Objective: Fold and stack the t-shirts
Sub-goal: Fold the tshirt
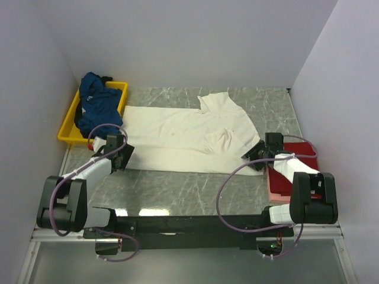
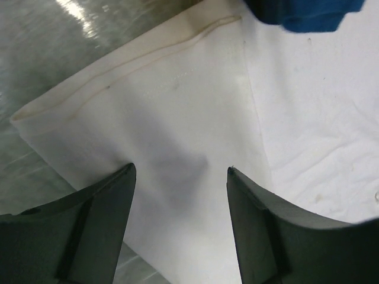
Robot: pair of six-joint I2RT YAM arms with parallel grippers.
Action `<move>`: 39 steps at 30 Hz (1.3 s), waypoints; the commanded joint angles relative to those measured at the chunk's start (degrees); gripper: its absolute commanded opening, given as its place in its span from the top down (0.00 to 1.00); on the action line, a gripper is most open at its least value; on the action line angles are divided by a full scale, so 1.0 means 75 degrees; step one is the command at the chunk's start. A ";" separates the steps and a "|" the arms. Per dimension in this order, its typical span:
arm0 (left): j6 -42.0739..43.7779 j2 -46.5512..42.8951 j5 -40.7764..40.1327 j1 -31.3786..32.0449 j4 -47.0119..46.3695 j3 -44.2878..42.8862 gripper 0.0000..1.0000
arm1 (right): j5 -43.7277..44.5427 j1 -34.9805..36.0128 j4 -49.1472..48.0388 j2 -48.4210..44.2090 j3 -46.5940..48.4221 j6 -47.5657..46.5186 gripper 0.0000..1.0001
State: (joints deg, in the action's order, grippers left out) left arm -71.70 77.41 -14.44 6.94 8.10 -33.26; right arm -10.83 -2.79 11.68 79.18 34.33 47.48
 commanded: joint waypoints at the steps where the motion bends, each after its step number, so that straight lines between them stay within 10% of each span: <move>1: -0.0225 -0.0429 -0.0185 -0.0046 0.1275 0.0543 0.30 | 0.0272 -0.0074 0.0833 -0.0407 -0.0521 -0.0132 0.46; 16: -0.0623 -0.3089 -0.0149 -0.0046 0.2201 0.1785 0.29 | 0.0050 -0.0074 0.1887 -0.3008 -0.1857 -0.0015 0.47; 24: 0.0278 -0.3911 -0.0231 -0.0046 0.2892 0.0382 0.28 | 0.0143 -0.0039 0.2614 -0.4205 -0.1027 -0.0330 0.46; 39: 0.2423 0.1337 0.0109 -0.0140 0.1511 -0.3931 0.27 | -0.0841 0.0301 0.0458 -0.1360 0.1374 -0.1046 0.46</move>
State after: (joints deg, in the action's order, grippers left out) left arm -58.08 84.07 -13.13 6.42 21.21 -57.34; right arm -15.99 -0.97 20.60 65.30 39.57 41.78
